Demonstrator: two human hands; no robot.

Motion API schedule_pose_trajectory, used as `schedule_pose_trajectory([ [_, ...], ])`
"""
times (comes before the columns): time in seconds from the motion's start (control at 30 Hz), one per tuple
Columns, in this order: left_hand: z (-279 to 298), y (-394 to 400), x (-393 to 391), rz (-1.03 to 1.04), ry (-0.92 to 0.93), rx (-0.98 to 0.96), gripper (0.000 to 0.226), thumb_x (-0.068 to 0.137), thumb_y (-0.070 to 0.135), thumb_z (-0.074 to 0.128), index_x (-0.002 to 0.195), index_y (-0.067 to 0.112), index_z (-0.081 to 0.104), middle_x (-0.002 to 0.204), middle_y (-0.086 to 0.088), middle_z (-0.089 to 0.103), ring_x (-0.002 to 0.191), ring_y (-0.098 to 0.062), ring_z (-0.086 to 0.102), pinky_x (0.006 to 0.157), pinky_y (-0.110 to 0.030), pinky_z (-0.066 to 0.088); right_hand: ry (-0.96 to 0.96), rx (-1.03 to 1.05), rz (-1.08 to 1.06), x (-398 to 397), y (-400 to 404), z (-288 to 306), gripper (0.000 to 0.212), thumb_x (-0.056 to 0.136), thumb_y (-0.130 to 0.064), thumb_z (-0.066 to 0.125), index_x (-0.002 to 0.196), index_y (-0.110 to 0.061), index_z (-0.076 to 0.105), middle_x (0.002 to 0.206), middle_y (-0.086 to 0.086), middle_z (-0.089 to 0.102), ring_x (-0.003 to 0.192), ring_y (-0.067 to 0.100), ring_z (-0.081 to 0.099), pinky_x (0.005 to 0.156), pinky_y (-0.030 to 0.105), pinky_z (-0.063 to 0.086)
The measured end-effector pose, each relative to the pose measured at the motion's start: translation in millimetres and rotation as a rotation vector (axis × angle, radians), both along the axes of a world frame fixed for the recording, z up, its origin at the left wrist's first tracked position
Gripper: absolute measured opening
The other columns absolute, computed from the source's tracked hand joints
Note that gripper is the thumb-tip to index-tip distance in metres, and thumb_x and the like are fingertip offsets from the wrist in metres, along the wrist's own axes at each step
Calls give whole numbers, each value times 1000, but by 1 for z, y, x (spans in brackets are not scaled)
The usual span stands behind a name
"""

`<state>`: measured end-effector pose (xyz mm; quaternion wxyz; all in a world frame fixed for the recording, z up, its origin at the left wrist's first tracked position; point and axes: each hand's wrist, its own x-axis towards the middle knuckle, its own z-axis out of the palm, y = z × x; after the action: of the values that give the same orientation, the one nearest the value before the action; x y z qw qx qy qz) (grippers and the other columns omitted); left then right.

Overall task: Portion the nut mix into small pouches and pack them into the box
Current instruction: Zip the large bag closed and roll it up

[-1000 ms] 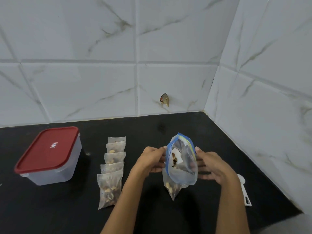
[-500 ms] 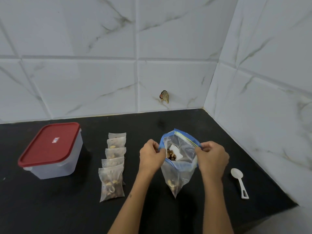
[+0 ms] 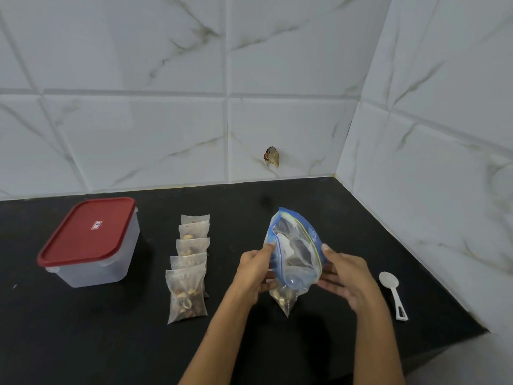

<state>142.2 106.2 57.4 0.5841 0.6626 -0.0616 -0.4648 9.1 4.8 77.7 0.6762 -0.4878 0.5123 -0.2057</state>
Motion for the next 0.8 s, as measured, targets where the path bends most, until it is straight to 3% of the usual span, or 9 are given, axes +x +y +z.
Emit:
schedule_pose_trajectory([
  [0.13, 1, 8, 1, -12, 121, -92, 12, 91, 5, 54, 98, 5, 64, 92, -10, 64, 83, -21, 63, 81, -36, 55, -294, 193, -47, -4, 4, -10, 14, 89, -18, 61, 95, -5, 63, 89, 13, 68, 84, 23, 65, 69, 34, 56],
  [0.2, 2, 15, 2, -49, 240, -221, 27, 86, -12, 52, 101, 5, 66, 92, -12, 70, 84, -21, 67, 79, -34, 56, -446, 288, -60, -8, 6, -10, 10, 83, -10, 64, 92, -4, 64, 87, 13, 67, 84, 21, 64, 68, 32, 59],
  [0.3, -6, 18, 2, -38, 312, -355, 39, 80, -20, 56, 109, 5, 63, 95, -12, 74, 87, -24, 72, 77, -37, 57, -531, 292, 0, -10, 9, -9, 25, 68, -2, 67, 93, -4, 62, 86, 13, 69, 84, 20, 64, 67, 29, 60],
  [0.37, -10, 17, -2, 7, 279, -379, 35, 78, -16, 63, 105, 6, 64, 94, -12, 74, 87, -24, 72, 76, -36, 58, -452, 221, 50, -9, 11, -8, 32, 68, -1, 67, 99, -6, 61, 85, 11, 72, 85, 21, 66, 75, 33, 57],
  [0.47, -9, 15, -10, 58, 191, -396, 29, 76, -10, 70, 101, 4, 65, 87, -10, 75, 79, -20, 73, 66, -32, 59, -376, 148, 105, -9, 13, -9, 26, 72, -3, 68, 97, -8, 64, 88, 11, 73, 84, 22, 68, 82, 36, 53],
  [0.6, -8, 10, -16, 198, -32, -355, 25, 75, -3, 76, 97, 4, 66, 87, -13, 73, 79, -23, 73, 64, -33, 60, -315, 51, 89, -6, 16, -5, 8, 78, -4, 69, 83, -8, 66, 77, 9, 69, 67, 15, 63, 60, 25, 54],
  [0.67, -10, 7, -21, 262, -246, -276, 20, 77, 2, 77, 92, 10, 67, 84, -11, 72, 79, -23, 73, 65, -35, 60, -158, -144, 29, -2, 20, -5, 4, 79, -2, 69, 78, -6, 66, 71, 8, 67, 59, 12, 59, 52, 21, 50],
  [0.73, -14, 4, -27, 323, -423, -211, 15, 80, 5, 75, 88, 14, 67, 80, -6, 70, 75, -19, 71, 61, -31, 60, 112, -491, -41, 5, 25, -5, 6, 76, -4, 71, 74, -7, 66, 67, 5, 66, 57, 11, 61, 52, 24, 51],
  [0.8, -14, 2, -33, 358, -413, -197, 12, 83, 6, 72, 90, 14, 66, 80, -6, 69, 73, -18, 70, 61, -29, 58, 233, -725, -93, 12, 33, -5, 10, 72, -7, 72, 71, -11, 63, 64, 1, 64, 60, 11, 62, 60, 30, 55],
])
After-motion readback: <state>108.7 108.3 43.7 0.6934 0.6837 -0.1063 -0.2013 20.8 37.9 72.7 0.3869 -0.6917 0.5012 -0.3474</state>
